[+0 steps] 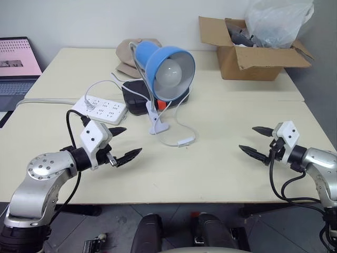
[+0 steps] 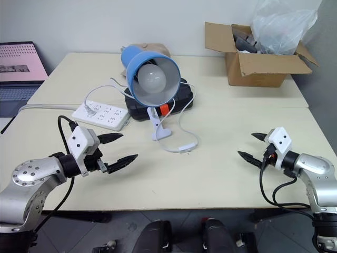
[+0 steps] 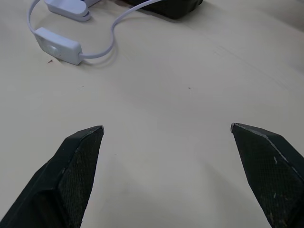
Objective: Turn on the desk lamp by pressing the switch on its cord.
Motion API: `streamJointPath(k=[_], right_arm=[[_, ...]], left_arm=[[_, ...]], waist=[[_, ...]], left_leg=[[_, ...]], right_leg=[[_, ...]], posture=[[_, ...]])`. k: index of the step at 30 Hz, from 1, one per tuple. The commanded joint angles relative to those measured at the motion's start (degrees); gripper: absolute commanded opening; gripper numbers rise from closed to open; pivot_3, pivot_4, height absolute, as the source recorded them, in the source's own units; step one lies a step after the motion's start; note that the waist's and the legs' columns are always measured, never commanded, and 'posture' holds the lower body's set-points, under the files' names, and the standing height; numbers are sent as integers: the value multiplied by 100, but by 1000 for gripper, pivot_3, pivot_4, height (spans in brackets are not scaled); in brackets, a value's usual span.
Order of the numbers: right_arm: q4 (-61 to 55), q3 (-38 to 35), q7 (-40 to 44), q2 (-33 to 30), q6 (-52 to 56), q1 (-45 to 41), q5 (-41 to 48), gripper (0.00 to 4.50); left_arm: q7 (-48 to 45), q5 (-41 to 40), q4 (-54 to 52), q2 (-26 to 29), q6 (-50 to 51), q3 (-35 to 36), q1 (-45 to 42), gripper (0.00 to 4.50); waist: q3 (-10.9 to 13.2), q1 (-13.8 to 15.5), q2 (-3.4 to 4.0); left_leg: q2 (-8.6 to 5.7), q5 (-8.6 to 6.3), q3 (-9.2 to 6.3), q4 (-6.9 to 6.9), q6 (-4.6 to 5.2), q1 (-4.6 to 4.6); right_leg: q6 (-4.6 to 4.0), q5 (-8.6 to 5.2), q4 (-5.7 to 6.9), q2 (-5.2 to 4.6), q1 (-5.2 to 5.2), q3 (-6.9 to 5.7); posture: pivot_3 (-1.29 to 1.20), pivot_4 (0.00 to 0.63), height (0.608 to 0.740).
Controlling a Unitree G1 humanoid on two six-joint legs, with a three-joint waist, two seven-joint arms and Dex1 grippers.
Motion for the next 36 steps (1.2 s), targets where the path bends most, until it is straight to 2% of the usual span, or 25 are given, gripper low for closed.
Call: streamJointPath(k=[1, 7, 11, 18, 21, 27, 31, 36], right_arm=[[-229, 12, 10, -12, -1, -140, 8, 4500], [-512, 93, -20, -28, 253, -218, 83, 4500], [-694, 79, -71, -35, 448, -241, 119, 4500], [-1181, 113, -138, 12, 843, -163, 190, 4500], [-1402, 139, -194, 36, 994, -126, 207, 4500], [-1899, 143, -368, -34, 1563, -85, 296, 4500], [-2342, 242, -602, -166, 2164, 3, 240, 4500], [-2879, 266, -817, -233, 2714, 132, 317, 4500]], left_arm=[[-57, -216, -186, 5, -22, 220, -17, 4494], [-148, -170, -172, 102, -87, 200, 24, 4494], [-683, -752, -161, 261, 216, 299, -41, 4494], [-530, -205, 285, 210, -334, 62, -468, 4494], [-454, 45, 449, 84, -492, -264, -832, 4494], [-921, 85, 808, -202, -558, -1024, -1470, 4494], [-1165, 354, 1318, -474, -660, -1620, -1912, 4494], [-1260, 1146, 2471, -887, -1326, -2341, -2504, 4494]], waist=[[0, 1, 0], [0, 0, 0], [0, 1, 0], [0, 7, 1], [0, 9, 0], [1, 18, -1], [1, 20, -1], [1, 14, -1]], left_leg=[[0, 0, 0, 0, 0, 0], [0, 0, -1, 0, 0, 0], [0, 0, -1, 0, 0, -1], [0, 0, -3, 0, 0, 0], [-1, 0, -2, 0, 0, -1], [-2, 0, 0, 0, 0, -4], [-3, 0, -3, 0, 0, -4], [-4, 0, -2, 1, 1, -4]], right_leg=[[0, 0, 0, 0, 0, 0], [0, 0, 0, 0, 0, 0], [0, 0, -1, 0, 0, -1], [-1, 0, 1, 0, 0, -2], [-1, 0, 0, 0, 0, -2], [0, 0, -1, 0, -1, 0], [0, 0, 0, 2, -1, -2], [1, 0, 0, 3, 0, -1]], posture=[[0, 150, 740], [0, 150, 740], [0, 150, 740], [0, 150, 740], [0, 150, 740], [0, 150, 740], [0, 150, 740], [0, 150, 740]])
